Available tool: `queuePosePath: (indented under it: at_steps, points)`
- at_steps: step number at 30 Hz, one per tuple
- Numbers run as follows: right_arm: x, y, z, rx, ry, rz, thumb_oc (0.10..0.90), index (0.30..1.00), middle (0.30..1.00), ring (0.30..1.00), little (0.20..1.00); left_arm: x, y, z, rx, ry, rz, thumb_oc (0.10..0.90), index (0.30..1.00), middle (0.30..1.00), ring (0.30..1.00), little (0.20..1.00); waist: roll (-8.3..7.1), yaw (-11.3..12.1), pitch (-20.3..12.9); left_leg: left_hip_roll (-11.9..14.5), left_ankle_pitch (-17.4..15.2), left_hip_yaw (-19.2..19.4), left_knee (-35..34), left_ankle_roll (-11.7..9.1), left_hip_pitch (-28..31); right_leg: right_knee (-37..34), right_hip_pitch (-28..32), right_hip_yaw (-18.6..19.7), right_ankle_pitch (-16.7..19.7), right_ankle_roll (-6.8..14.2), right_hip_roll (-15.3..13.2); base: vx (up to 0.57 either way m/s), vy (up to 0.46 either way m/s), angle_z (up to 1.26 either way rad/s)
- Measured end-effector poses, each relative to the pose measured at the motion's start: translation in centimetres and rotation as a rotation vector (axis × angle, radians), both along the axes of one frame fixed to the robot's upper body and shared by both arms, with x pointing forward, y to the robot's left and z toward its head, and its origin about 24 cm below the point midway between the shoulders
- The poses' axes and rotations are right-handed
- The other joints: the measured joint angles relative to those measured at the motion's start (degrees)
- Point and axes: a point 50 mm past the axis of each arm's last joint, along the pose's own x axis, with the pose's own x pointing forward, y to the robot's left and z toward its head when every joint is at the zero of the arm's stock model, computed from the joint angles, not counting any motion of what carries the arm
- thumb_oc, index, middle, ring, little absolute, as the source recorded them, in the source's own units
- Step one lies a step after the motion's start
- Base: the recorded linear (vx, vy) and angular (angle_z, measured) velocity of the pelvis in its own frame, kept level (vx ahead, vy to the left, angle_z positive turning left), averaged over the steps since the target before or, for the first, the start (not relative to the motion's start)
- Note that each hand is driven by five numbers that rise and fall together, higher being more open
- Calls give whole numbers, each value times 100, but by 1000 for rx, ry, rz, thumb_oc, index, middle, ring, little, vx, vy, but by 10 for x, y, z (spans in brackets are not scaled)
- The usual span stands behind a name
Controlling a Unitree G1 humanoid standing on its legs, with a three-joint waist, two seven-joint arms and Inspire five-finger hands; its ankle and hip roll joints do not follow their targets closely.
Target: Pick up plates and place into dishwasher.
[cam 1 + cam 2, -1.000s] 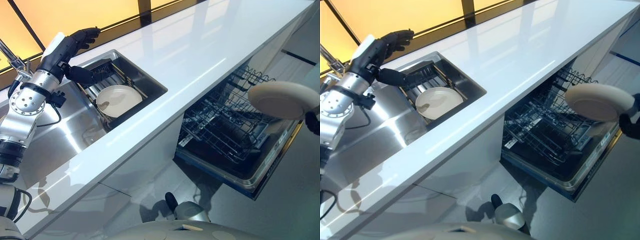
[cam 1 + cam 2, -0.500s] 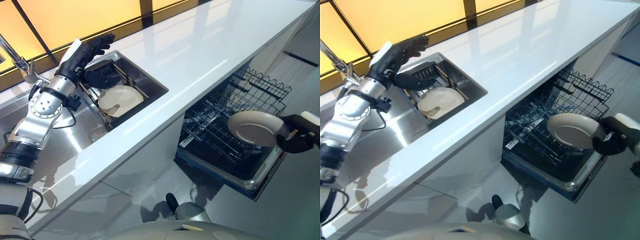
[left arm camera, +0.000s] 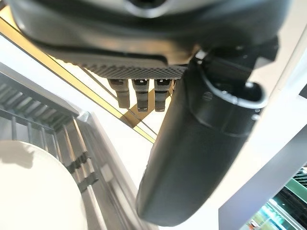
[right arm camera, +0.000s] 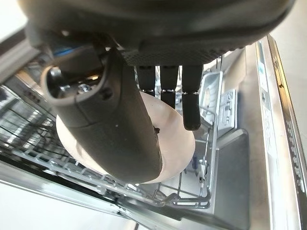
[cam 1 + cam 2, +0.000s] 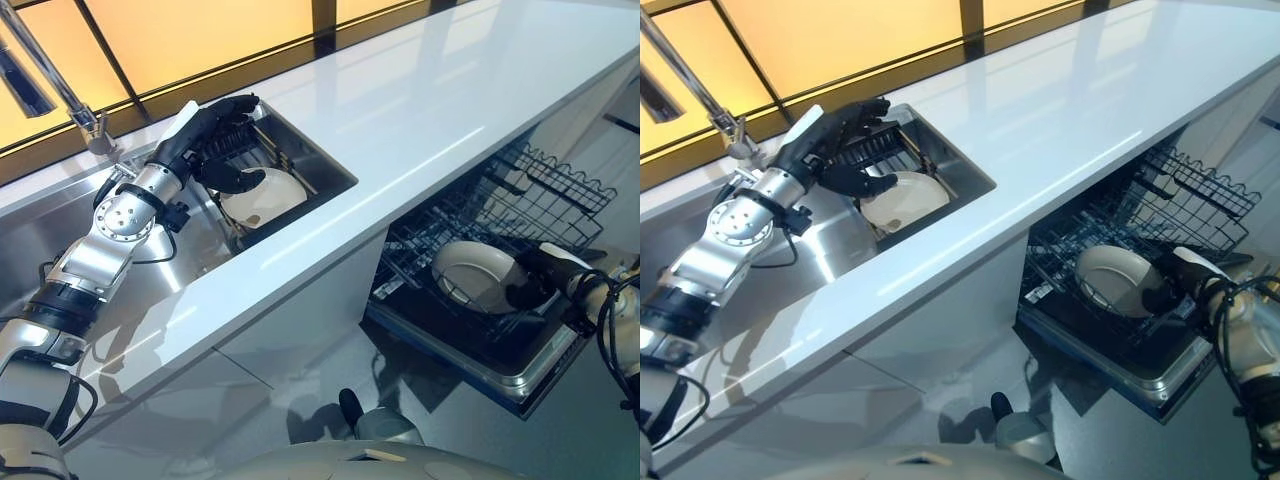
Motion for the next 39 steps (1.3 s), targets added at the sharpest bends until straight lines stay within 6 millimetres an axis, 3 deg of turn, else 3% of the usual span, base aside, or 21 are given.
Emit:
queuePosePath:
  at_steps: [4,11,16,17,18,29,39]
  points:
    - [13,2,-11,-14,50,-61,100,300,300,300,200,5,-13,11,19,-25,-40,800,900,900,900,900,16,110,33,6,3,-89,6,4,47,0,83,-101,1,-2,-16,-9,-4,11]
    - [40,14,-5,-28,71,-93,100,300,300,300,200,12,-28,20,44,-30,-77,800,900,900,900,900,30,252,42,12,16,-151,-3,0,85,0,144,-154,2,-4,-22,-2,-1,3]
    - [47,22,-10,-23,74,-93,100,300,300,300,200,13,-33,22,33,-37,-97,800,900,900,900,900,33,358,41,13,24,-192,-2,-2,91,0,164,-172,1,-5,-25,5,7,3]
    - [46,22,-10,-24,72,-95,204,389,389,389,304,13,-34,22,33,-36,-98,800,900,900,900,900,33,379,42,14,25,-194,-2,-2,91,0,166,-175,1,-5,-26,0,0,0]
    - [46,22,-10,-26,70,-97,800,900,900,900,900,13,-34,22,33,-35,-99,800,900,900,900,900,32,389,42,12,26,-198,-3,0,90,0,167,-179,1,-5,-29,0,0,0]
    - [33,26,-20,49,64,-85,800,900,900,900,900,14,-33,20,38,-7,-110,800,900,900,900,900,32,363,43,10,27,-200,-9,2,60,0,147,-164,-7,3,-28,0,0,0]
    - [12,14,-3,99,-50,-77,800,900,900,900,900,13,-30,22,46,-6,-106,800,900,900,900,900,53,63,80,1,21,-123,-11,7,8,0,68,-97,-2,-2,-9,0,7,-3]
